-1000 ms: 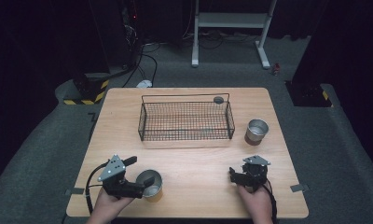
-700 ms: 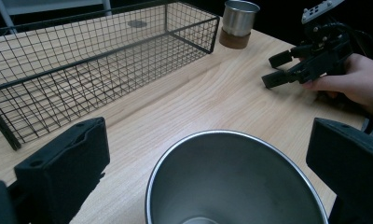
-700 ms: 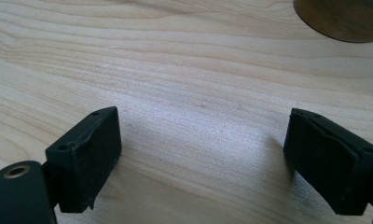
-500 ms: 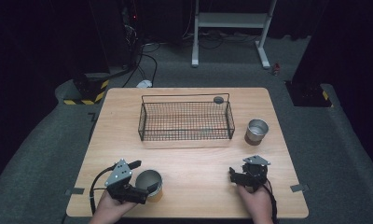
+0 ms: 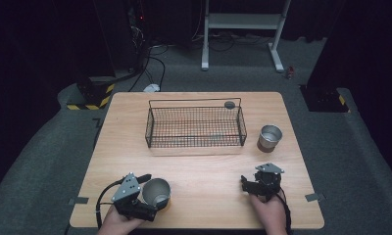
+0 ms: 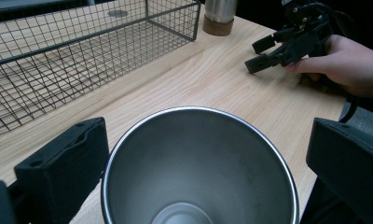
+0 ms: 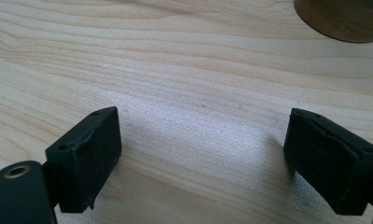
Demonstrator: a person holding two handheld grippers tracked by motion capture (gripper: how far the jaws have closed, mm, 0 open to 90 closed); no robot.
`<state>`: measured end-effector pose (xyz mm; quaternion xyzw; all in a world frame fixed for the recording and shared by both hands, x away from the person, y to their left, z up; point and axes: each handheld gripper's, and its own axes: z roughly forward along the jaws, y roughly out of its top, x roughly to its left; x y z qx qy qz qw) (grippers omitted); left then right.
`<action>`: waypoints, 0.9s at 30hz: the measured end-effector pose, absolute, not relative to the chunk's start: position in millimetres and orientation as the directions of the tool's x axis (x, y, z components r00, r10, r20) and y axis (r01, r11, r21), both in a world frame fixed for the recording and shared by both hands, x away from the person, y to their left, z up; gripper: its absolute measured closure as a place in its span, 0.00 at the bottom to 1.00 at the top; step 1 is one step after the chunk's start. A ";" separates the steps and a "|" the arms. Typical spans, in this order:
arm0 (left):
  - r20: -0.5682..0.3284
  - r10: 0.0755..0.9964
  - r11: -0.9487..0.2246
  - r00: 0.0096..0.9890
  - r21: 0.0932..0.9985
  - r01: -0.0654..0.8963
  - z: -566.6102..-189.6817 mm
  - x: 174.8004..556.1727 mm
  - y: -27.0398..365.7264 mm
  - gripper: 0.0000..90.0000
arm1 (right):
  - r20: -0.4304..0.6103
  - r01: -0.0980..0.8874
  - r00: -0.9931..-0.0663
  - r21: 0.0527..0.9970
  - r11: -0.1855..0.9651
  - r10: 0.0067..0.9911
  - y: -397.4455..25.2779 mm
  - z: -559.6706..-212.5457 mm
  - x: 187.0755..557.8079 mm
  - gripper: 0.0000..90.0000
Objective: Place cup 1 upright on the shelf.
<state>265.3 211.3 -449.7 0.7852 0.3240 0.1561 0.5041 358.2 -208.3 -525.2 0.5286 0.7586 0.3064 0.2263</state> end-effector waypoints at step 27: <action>-0.007 0.682 -0.350 0.732 0.875 0.335 -474.5 265.9 208.6 0.00 | -0.019 0.663 -0.339 0.704 0.253 0.941 -208.3 -525.2 358.2 0.12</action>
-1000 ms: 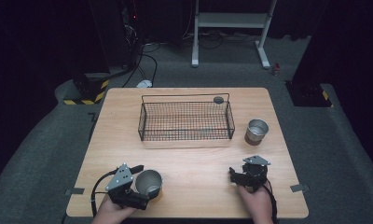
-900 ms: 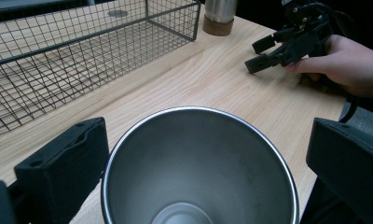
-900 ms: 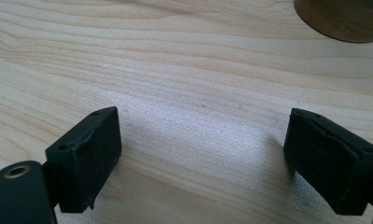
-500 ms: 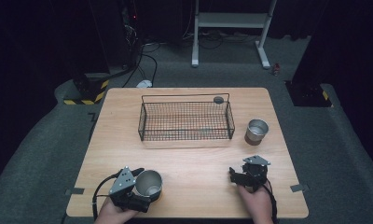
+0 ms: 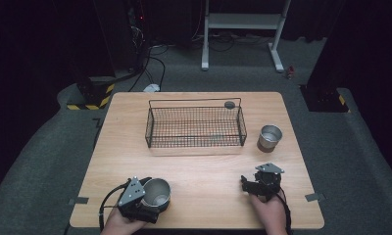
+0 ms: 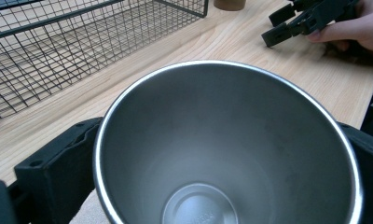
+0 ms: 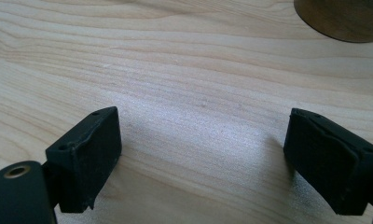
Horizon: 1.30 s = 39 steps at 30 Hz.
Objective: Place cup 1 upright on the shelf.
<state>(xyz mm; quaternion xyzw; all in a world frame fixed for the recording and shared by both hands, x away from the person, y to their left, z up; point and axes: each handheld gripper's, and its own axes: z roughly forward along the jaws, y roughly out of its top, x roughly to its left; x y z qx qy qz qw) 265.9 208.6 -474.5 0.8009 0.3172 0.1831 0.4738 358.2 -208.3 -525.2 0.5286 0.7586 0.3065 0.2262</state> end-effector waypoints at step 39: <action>0.023 0.659 -0.370 0.752 0.880 0.297 -479.3 262.8 213.8 0.09 | -0.016 0.665 -0.339 0.703 0.251 0.941 -208.4 -525.1 358.0 0.12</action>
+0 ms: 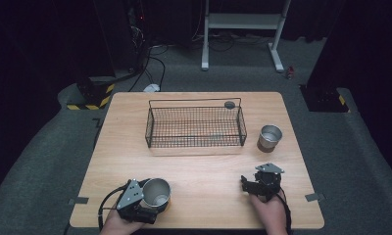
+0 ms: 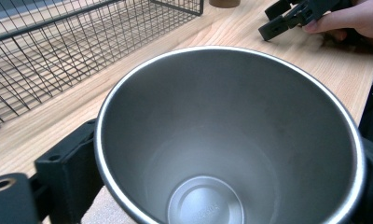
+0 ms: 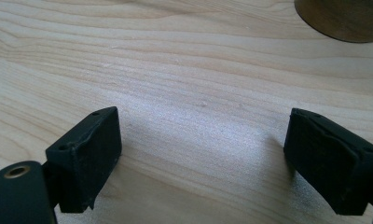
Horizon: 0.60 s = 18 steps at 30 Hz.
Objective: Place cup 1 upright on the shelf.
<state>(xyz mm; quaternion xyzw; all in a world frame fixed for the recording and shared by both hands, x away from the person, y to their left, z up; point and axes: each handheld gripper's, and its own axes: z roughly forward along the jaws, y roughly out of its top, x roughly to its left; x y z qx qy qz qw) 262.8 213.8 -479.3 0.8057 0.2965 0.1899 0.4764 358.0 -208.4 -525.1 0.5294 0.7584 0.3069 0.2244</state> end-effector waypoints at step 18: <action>0.019 0.653 -0.358 0.757 0.889 0.287 -479.7 263.3 215.0 0.13 | -0.016 0.664 -0.341 0.703 0.253 0.940 -208.5 -525.2 357.6 0.12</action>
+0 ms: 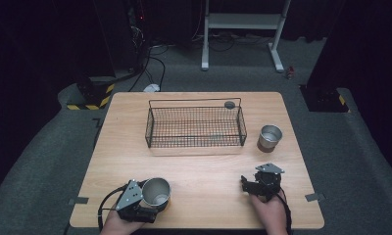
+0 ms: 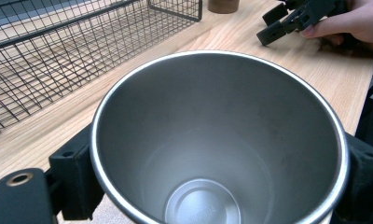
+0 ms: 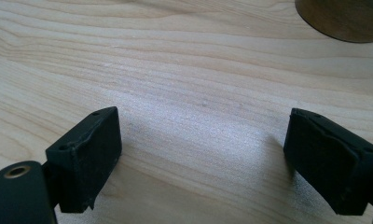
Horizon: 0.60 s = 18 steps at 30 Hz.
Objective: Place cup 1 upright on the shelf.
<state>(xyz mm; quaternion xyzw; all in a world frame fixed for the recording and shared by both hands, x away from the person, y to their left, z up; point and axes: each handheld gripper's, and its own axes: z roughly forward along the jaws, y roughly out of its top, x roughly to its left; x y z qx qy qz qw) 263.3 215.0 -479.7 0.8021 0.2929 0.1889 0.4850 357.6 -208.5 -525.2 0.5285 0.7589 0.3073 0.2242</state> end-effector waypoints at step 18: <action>0.031 0.660 -0.353 0.750 0.895 0.273 -478.3 265.3 214.7 0.14 | -0.016 0.664 -0.341 0.703 0.253 0.940 -208.5 -525.2 357.7 0.12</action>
